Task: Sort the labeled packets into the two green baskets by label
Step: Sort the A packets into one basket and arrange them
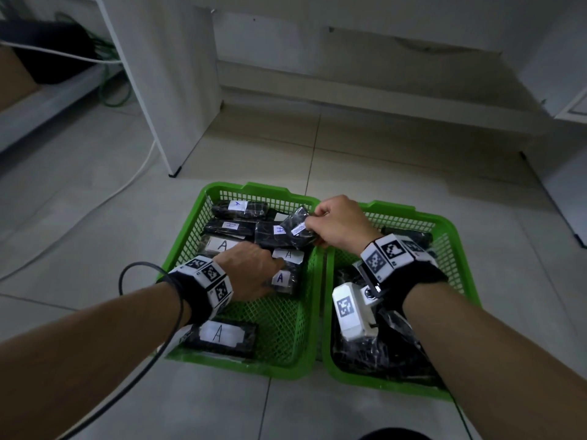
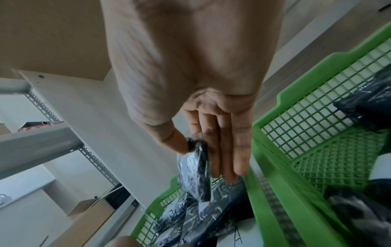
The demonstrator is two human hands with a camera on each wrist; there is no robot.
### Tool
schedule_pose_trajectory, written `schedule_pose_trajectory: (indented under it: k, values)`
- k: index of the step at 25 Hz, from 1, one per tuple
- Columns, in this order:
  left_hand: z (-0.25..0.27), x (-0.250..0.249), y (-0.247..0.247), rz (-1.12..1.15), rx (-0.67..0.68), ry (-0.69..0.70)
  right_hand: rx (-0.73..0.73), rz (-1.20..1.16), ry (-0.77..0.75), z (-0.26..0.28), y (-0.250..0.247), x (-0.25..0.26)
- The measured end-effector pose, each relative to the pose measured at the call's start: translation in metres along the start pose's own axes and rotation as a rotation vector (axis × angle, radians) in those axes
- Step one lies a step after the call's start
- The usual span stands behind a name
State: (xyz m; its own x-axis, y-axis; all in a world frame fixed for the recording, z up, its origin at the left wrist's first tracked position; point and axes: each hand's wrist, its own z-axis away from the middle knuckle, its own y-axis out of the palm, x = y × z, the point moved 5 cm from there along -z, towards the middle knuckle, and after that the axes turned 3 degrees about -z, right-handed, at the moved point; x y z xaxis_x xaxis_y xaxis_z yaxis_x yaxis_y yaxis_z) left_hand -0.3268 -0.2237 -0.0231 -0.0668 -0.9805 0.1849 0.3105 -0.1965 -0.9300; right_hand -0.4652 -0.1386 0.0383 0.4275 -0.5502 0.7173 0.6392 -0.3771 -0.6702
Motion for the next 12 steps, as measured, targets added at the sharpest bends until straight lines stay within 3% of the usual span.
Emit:
schedule_pose_trajectory:
  k: [3,7,12]
  values:
    - [0.004,0.009,-0.005,0.13,-0.025,-0.052,-0.085,-0.08,0.04,0.002,-0.005,-0.004]
    - [-0.004,0.036,-0.024,0.149,-0.225,-0.112,-0.198,-0.157,0.034,0.006,-0.018,-0.006]
    - [-0.041,0.038,-0.022,0.095,-0.105,-0.13,-0.219,-0.219,0.056,0.009,-0.023,-0.009]
